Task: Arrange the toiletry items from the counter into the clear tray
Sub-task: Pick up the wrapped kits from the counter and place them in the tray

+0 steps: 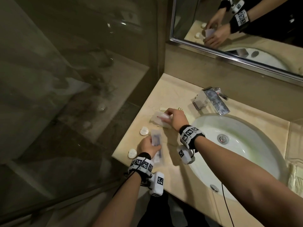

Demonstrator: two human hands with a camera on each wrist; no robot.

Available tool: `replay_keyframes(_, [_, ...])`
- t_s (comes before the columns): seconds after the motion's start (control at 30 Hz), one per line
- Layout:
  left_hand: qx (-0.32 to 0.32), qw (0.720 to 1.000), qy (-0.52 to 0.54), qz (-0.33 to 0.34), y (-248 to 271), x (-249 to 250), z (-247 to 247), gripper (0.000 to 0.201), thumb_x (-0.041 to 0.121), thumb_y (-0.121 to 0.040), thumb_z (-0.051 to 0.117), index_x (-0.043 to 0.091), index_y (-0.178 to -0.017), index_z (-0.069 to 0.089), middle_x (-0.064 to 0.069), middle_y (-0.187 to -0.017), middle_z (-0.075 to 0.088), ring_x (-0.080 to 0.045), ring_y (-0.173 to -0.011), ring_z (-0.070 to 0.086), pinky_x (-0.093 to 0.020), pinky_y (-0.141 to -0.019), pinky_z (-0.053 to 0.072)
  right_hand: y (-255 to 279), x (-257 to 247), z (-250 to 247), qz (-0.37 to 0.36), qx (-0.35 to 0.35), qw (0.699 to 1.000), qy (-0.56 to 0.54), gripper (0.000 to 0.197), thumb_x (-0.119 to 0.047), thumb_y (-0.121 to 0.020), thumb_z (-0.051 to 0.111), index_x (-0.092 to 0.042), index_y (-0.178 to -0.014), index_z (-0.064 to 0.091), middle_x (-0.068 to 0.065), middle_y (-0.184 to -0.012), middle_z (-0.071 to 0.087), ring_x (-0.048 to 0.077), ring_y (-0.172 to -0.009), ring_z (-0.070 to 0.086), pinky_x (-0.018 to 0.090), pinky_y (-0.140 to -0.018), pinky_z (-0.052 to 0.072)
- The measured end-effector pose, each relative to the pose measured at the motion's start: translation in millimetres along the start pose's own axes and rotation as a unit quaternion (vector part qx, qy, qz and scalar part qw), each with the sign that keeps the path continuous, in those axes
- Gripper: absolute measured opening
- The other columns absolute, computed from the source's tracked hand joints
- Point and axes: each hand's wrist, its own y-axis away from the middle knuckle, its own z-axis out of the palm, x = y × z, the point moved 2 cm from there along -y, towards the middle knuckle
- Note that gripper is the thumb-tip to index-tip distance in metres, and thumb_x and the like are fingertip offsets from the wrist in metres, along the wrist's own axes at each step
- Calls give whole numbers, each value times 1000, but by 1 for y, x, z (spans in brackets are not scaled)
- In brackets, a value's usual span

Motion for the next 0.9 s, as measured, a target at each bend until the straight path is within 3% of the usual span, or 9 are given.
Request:
replay_keyframes(0.1, [22,999,20,11,4,9,-6,47,27,-70,77,15,-113,61,-7,-113,69,-27,-104,64,-42,-95,51,3,-6,-13,-19,24,997,-64,21,-33,-81,76,-20,-90,62,-2,-89,66,18,-81,59,28,-71,44])
replay_keyframes(0.2, [37,998,42,24,10,23,-13,55,26,-72,76,14,-122,56,-8,-120,66,-28,-111,61,-42,-98,49,16,-14,-35,-60,47,986,-147,20,-33,-81,76,-29,-94,62,-8,-77,64,7,-69,57,13,-61,41])
replay_keyframes(0.27, [42,997,52,40,15,34,-14,57,26,-72,77,15,-124,56,-9,-122,65,-28,-113,60,-44,-99,49,28,-16,-52,-82,58,978,-181,17,-37,-84,72,-31,-98,65,-9,-77,67,4,-69,61,7,-61,43])
replay_keyframes(0.37, [49,994,67,65,26,53,-14,55,22,-75,76,13,-125,55,-9,-123,65,-27,-114,60,-43,-99,49,42,-9,-77,-100,89,972,-192,17,-38,-89,67,-24,-96,72,-8,-82,72,5,-70,65,18,-68,50])
replay_keyframes(0.47, [45,993,61,90,36,74,-7,56,20,-78,74,13,-129,53,-9,-127,62,-26,-117,59,-38,-99,48,59,3,-111,-106,153,962,-199,14,-29,-84,74,-17,-90,76,-7,-87,70,4,-73,59,15,-69,45])
replay_keyframes(0.6, [29,990,47,127,53,106,12,57,22,-79,74,11,-130,52,-11,-129,61,-26,-117,58,-34,-97,47,90,26,-156,-116,220,936,-250,6,-21,-79,79,-22,-84,76,-4,-89,71,0,-78,59,17,-75,47])
replay_keyframes(0.73, [-9,983,54,176,75,140,40,49,19,-81,73,14,-125,54,-8,-124,63,-21,-107,60,-28,-86,45,119,64,-190,-74,262,916,-295,6,-22,-80,79,-23,-82,74,-4,-91,67,-2,-78,59,19,-76,48])
replay_keyframes(0.83, [-40,972,68,222,91,164,67,48,19,-80,75,14,-123,55,-5,-118,65,-16,-102,60,-30,-87,48,144,98,-210,-33,287,908,-302,10,-26,-80,79,-18,-83,74,-3,-92,66,5,-82,60,19,-78,48])
replay_keyframes(0.9, [-62,965,78,242,100,180,88,45,20,-80,75,11,-120,57,-5,-117,66,-20,-104,63,-39,-91,52,162,125,-222,-3,307,896,-322,17,-30,-81,78,-15,-87,73,0,-93,70,11,-84,62,21,-77,49])
